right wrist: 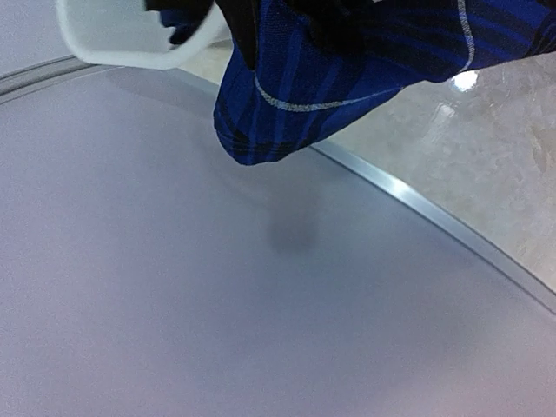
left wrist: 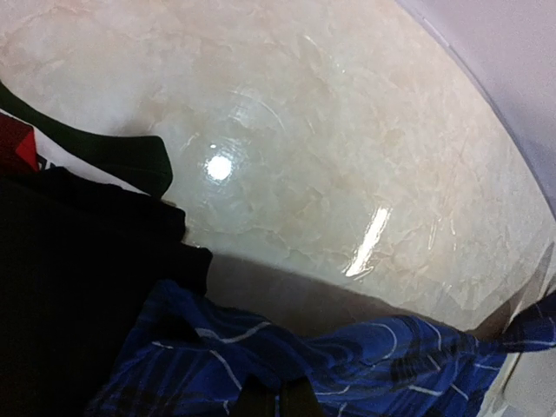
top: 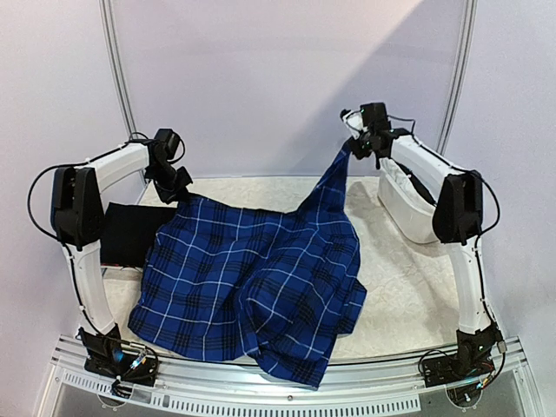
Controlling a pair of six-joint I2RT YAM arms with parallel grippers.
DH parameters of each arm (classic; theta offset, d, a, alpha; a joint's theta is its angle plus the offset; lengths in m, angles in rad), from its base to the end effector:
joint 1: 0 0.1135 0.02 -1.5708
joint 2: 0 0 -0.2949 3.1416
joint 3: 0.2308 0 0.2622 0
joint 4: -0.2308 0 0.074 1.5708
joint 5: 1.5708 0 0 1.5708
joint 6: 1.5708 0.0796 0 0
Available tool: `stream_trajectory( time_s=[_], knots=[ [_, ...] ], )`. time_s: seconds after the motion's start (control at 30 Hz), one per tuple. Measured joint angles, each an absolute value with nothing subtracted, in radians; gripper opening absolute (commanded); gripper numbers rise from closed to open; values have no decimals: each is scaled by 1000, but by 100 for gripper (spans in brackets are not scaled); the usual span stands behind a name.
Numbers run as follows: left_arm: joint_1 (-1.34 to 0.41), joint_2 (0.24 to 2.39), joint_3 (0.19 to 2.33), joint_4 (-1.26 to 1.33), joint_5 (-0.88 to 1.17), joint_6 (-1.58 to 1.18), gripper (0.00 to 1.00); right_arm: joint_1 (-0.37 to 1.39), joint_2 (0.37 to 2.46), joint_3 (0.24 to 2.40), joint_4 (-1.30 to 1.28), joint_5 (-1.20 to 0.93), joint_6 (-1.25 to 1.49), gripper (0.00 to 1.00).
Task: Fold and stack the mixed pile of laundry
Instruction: Flatten out the crumpled shirt at the center of the board.
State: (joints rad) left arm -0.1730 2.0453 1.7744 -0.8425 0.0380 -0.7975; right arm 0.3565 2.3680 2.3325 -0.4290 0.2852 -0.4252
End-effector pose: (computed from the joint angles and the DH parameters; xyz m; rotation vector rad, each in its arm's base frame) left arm 0.4768 -0.0864 0.2275 -0.8284 2.6055 -0.3428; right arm 0.5913 0.1963 0.3031 -0.6049 1.9389 -0.3332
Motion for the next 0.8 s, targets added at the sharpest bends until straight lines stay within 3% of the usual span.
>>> stream_trajectory(
  time_s=[0.47,0.8],
  knots=[
    [-147,2045,1798,-837,115,-779,0,368,2377,2263,-354,273,-339,0],
    [-149,1845,1727,-858,177,-779,0,368,2021,1958,-328,245,-336,0]
  ],
)
